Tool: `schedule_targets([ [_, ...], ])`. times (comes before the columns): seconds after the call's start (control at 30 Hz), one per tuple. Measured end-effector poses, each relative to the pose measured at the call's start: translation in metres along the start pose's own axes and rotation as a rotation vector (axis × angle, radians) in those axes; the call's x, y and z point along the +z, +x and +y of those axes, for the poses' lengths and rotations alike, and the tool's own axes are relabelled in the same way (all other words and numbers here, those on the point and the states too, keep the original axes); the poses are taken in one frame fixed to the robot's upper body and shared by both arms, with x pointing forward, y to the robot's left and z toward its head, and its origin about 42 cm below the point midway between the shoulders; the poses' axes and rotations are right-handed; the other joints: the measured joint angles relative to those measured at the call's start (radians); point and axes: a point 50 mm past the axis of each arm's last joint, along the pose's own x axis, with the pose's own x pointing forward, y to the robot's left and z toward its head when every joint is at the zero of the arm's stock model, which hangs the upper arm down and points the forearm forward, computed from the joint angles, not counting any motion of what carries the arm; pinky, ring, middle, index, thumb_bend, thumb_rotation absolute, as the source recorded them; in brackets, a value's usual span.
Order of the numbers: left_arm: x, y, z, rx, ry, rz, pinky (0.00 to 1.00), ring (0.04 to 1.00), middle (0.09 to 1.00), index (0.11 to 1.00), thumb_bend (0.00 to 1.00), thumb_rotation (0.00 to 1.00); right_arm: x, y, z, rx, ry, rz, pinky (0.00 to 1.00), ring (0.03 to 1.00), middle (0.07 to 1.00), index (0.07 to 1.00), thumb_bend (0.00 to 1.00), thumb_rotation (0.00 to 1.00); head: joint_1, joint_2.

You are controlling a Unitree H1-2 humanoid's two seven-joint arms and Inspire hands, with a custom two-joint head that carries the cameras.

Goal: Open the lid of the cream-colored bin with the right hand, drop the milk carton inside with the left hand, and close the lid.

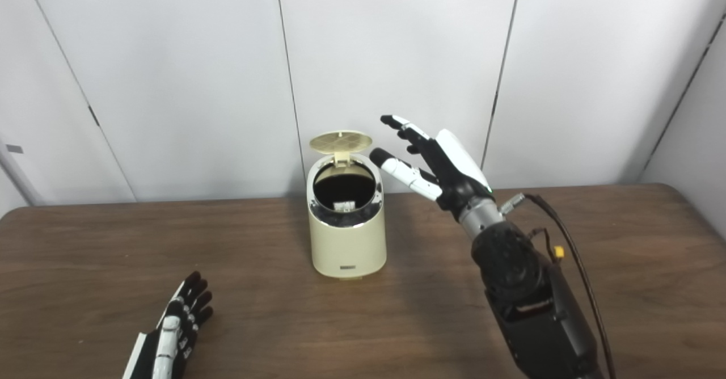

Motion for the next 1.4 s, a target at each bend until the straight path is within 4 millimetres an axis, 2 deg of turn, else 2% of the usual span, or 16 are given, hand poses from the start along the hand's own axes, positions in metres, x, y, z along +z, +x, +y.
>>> schedule_targets([
  [0.4, -0.001, 0.004, -0.002, 0.024, -0.01, -0.009, 0.95, 0.937, 0.947, 0.967, 0.55, 0.95, -0.002, 0.019, 0.006, 0.036, -0.026, 0.0, 0.86, 0.912, 0.924, 0.895, 0.57, 1.0, 0.015, 0.012],
  [0.5, 0.0, 0.004, -0.002, 0.021, -0.01, -0.017, 0.95, 0.944, 0.954, 0.974, 0.54, 0.96, -0.001, 0.022, 0.006, 0.041, -0.038, -0.011, 0.85, 0.909, 0.922, 0.895, 0.58, 1.0, 0.017, 0.017],
  [0.73, -0.001, 0.005, -0.004, 0.015, -0.012, -0.03, 0.96, 0.951, 0.95, 0.964, 0.57, 0.94, 0.004, 0.029, 0.005, 0.041, -0.081, -0.031, 0.84, 0.904, 0.913, 0.891, 0.57, 1.0, 0.011, 0.018],
  [1.0, -0.001, 0.006, -0.006, 0.009, -0.015, -0.061, 0.96, 0.95, 0.956, 0.975, 0.54, 0.95, 0.009, 0.03, 0.004, 0.051, -0.146, -0.077, 0.84, 0.925, 0.935, 0.805, 0.56, 0.96, 0.011, -0.002],
  [1.13, -0.001, 0.007, -0.007, 0.008, -0.016, -0.062, 0.96, 0.949, 0.957, 0.973, 0.54, 0.92, 0.01, 0.029, 0.004, 0.026, -0.156, -0.102, 0.85, 0.924, 0.926, 0.722, 0.55, 0.87, 0.012, -0.012],
  [1.3, -0.001, 0.008, -0.008, 0.007, -0.018, -0.059, 0.96, 0.956, 0.96, 0.972, 0.52, 0.89, 0.011, 0.026, 0.005, 0.007, -0.176, -0.14, 0.9, 0.956, 0.927, 0.695, 0.54, 0.86, 0.015, -0.014],
  [1.4, -0.001, 0.008, -0.008, 0.005, -0.016, -0.055, 0.96, 0.953, 0.958, 0.969, 0.52, 0.87, 0.011, 0.024, 0.006, 0.006, -0.192, -0.143, 0.89, 0.973, 0.941, 0.69, 0.56, 0.88, 0.017, -0.015],
])
